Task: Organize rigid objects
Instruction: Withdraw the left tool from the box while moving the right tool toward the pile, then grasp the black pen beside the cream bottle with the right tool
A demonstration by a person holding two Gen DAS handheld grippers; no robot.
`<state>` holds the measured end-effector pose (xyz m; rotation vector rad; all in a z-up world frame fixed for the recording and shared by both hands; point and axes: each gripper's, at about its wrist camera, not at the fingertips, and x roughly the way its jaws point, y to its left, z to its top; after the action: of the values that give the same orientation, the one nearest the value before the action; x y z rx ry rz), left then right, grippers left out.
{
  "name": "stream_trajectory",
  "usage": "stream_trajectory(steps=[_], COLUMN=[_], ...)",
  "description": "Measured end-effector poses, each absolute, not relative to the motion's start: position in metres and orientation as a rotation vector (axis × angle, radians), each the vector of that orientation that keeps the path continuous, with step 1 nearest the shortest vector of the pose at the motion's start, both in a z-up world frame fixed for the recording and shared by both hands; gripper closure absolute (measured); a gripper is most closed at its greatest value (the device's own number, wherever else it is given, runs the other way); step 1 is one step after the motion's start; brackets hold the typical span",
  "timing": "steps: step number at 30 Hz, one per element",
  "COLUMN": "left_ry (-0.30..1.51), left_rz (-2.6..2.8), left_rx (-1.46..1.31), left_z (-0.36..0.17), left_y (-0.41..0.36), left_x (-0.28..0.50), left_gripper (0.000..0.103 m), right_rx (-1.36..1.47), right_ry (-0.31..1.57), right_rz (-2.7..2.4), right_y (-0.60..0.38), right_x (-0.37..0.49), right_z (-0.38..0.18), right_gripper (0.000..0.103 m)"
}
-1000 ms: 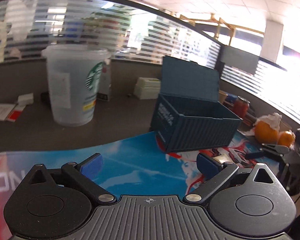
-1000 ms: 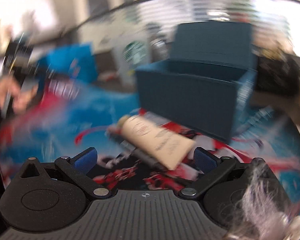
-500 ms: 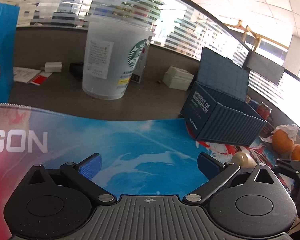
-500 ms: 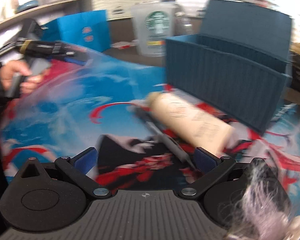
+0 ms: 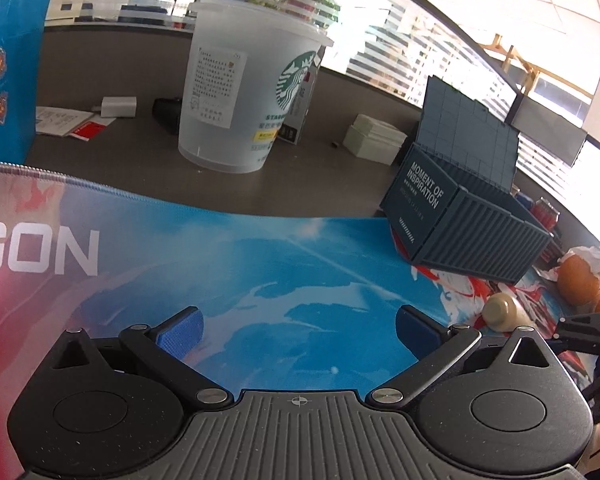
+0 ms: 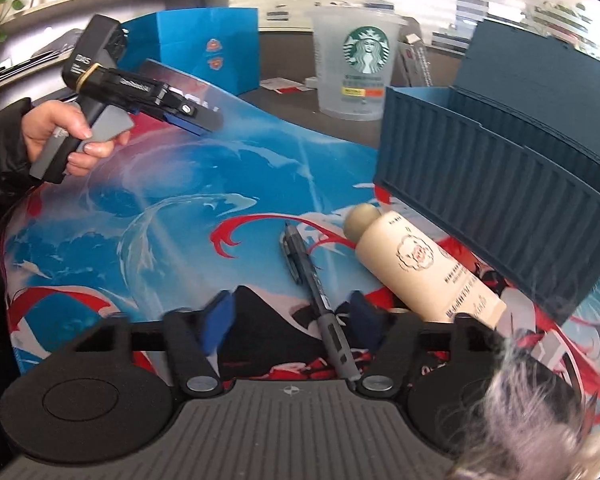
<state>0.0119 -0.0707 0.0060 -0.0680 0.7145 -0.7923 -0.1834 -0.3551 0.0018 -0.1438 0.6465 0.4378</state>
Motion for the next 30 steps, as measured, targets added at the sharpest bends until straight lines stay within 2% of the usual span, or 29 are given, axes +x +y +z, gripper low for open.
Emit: stream_trajectory(steps=[3, 8, 11, 15, 23, 30], left_ry=[0.713, 0.706, 0.701, 0.688, 0.662, 0.652], left_rz=[-0.789, -0.792, -0.792, -0.787, -0.772, -0.768], left_rx=[-0.051, -0.046, -0.038, -0.011, 0.058, 0.060], left_z=[0.004, 0.003, 0.002, 0.001, -0.001, -0.002], left_y=[-0.073, -0.073, -0.074, -0.077, -0.085, -0.085], left_x=[0.010, 0.009, 0.008, 0.006, 0.000, 0.000], left_gripper=[0.000, 0.000, 0.000, 0.000, 0.000, 0.000], right_rx=[-0.158, -0.179, -0.194, -0.237, -0.389, -0.527], right_ry=[0.658, 0.693, 0.726, 0.772, 0.855, 0.813], right_rz=[0.442, 0.448, 0.462, 0.501, 0.476, 0.476], right_y=[-0.354, -0.354, -0.354, -0.350, -0.331, -0.326], right_x=[-0.180, -0.171, -0.166, -0.161, -0.154, -0.153], right_z=[0.004, 0.007, 0.010, 0.015, 0.028, 0.059], right_gripper=[0.069, 0.080, 0.082, 0.092, 0.094, 0.094])
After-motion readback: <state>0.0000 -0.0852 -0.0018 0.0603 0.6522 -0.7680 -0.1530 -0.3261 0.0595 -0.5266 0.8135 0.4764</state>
